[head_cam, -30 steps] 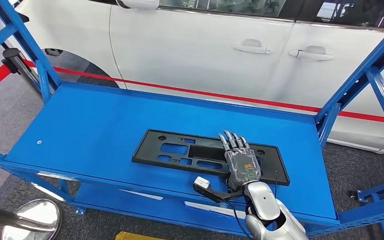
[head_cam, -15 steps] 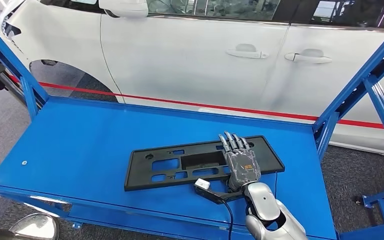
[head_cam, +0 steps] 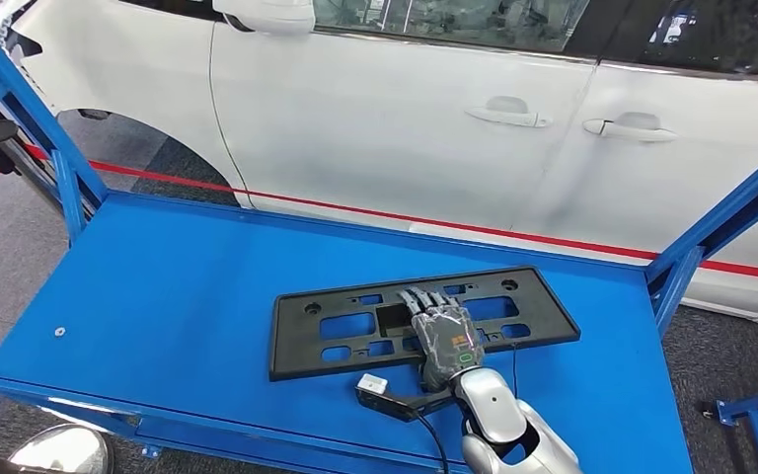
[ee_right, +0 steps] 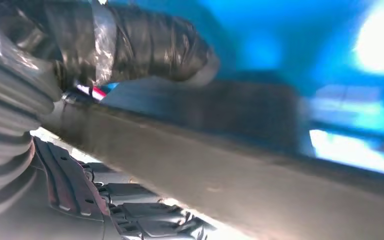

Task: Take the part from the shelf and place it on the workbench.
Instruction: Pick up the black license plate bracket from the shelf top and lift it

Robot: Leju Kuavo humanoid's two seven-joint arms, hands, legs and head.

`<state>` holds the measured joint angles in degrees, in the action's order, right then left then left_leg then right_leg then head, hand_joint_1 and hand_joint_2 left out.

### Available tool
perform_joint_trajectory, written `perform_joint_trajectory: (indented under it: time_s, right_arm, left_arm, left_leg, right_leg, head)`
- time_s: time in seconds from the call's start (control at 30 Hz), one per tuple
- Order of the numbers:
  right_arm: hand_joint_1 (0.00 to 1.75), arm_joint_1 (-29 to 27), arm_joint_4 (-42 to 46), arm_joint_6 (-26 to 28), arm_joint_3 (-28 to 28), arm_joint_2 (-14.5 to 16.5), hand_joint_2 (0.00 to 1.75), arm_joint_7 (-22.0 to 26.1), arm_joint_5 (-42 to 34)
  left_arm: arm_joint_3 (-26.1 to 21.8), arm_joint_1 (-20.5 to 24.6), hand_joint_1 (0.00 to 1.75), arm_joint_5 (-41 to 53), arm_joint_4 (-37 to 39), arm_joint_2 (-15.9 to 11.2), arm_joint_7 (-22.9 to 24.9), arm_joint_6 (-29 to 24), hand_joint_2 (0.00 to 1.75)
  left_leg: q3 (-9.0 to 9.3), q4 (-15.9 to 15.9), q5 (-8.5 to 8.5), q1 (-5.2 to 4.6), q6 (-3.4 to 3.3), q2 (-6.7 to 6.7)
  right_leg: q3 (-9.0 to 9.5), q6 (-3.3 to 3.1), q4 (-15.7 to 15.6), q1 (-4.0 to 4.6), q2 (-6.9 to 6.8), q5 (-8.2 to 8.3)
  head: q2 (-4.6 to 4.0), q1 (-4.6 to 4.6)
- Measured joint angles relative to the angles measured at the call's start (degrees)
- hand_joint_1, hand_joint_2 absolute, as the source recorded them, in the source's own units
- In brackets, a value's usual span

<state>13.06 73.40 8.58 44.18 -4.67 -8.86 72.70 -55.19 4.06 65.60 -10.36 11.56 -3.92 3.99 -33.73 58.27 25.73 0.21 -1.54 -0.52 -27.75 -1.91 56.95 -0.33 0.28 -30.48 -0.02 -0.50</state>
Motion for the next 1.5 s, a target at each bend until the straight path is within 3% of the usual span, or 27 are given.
perform_joint_trajectory:
  time_s: [0.17, 0.3, 0.37, 0.97, 1.1, 1.33, 1.5]
  right_arm:
    - [1.75, -0.9, -0.1, 0.4, 0.1, 0.0, 1.75, -0.2, 0.0]
    - [1.75, -1.3, -0.1, 0.7, 0.1, 0.0, 1.75, -0.1, 0.0]
    - [1.75, -1.3, -0.1, 0.8, 0.1, 0.0, 1.75, -0.1, 0.1]
    - [1.75, -2.2, 1.2, 1.8, 0.0, -0.2, 1.75, 0.1, 0.8]
    - [1.75, -4.2, 6.6, 4.6, -0.2, -1.6, 1.75, 1.7, 0.5]
    - [1.75, -4.8, 24.6, 5.9, -1.2, -7.2, 1.75, 6.6, -3.8]
    - [1.75, -4.9, 30.5, 7.3, -1.3, -9.2, 1.75, 8.0, -2.6]
  left_arm:
    - [-0.2, 0.0, 0.0, -0.1, 0.0, 0.0, -0.1, 0.2, 1.75]
    - [-0.3, 0.0, 0.0, -0.1, 0.0, 0.0, -0.3, 0.4, 1.75]
    - [-0.4, 0.0, 0.0, -0.1, 0.0, 0.0, -0.3, 0.5, 1.75]
    - [-1.0, -0.1, 0.0, -2.0, 0.0, 0.0, -1.4, 1.9, 1.75]
    - [-1.6, -0.2, 0.0, -2.8, 0.0, 0.0, -1.1, 1.3, 1.75]
    - [-2.6, -0.4, 0.0, -3.7, 0.0, 0.0, -0.9, 0.7, 1.75]
    - [-3.0, -0.4, 0.0, -3.6, 0.0, 0.0, -0.2, 0.6, 1.75]
  left_leg:
    - [0.01, 0.0, 0.06, -0.11, -0.12, 0.03]
    - [0.03, 0.1, 0.04, -0.13, -0.14, 0.07]
    - [0.05, 0.1, 0.03, -0.12, -0.15, 0.06]
    - [0.29, -0.2, -0.02, 0.01, -0.08, 0.06]
    - [0.25, -0.2, -0.01, 0.0, -0.07, 0.07]
    - [0.22, -0.2, 0.0, -0.01, -0.07, 0.08]
    - [0.19, 0.0, 0.16, -0.23, -0.23, 0.08]
  right_leg:
    - [0.01, 0.11, -0.1, -0.05, -0.07, 0.03]
    - [0.0, 1.16, -0.2, -0.11, -0.08, 0.09]
    - [0.01, 1.39, -0.2, -0.11, -0.1, 0.08]
    - [0.07, 1.49, -0.1, 0.0, -0.12, -0.04]
    - [0.04, 1.49, -0.1, -0.01, -0.12, -0.04]
    - [-0.02, 1.49, -0.1, -0.02, -0.13, -0.05]
    - [0.0, 1.7, -0.2, -0.23, -0.12, -0.07]
  head:
    - [0.0, -0.01]
    - [0.0, -0.01]
    - [0.0, -0.01]
    - [0.0, -0.01]
    - [0.0, -0.01]
    - [0.0, -0.01]
    - [0.0, -0.01]
